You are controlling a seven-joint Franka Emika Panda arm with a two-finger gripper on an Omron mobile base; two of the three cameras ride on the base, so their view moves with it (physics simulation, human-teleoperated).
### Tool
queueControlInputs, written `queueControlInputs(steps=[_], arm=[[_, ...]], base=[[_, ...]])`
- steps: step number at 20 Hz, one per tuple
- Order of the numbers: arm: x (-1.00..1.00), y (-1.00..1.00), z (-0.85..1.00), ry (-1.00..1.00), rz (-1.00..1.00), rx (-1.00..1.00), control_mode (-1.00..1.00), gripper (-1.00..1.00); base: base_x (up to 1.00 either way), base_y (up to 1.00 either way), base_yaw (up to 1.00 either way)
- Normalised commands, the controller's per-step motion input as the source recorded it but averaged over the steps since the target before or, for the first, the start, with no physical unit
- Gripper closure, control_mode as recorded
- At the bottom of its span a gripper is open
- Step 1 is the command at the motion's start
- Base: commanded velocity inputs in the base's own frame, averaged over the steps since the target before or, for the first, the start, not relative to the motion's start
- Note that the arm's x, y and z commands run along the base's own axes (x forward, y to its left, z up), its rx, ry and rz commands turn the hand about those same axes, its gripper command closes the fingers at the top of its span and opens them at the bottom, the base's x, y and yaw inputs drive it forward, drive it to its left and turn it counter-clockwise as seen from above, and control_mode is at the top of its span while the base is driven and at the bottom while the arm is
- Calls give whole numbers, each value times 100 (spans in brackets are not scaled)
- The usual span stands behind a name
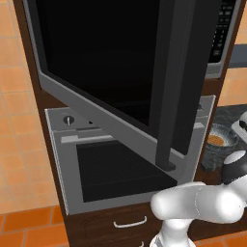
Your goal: Open the microwave, place the bowl with waffle inside the microwave, then close the microwave door and turn it on.
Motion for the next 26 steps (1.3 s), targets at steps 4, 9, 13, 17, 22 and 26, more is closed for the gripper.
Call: queueControlInputs(steps=[4, 9, 13, 17, 22, 26], arm=[[25, -44, -23, 3, -3, 5, -100, -100], [37, -21, -21, 2, 0, 7, -100, -100], [27, -28, -29, 4, 0, 7, -100, -100], [23, -13, -34, 3, 0, 3, -100, -100], [11, 0, -22, 0, 1, 2, -100, -100], [9, 8, -38, 3, 3, 0, -100, 100]], base=[[0, 0, 0], [0, 0, 0], [0, 0, 0], [0, 0, 0], [0, 0, 0], [0, 0, 0]])
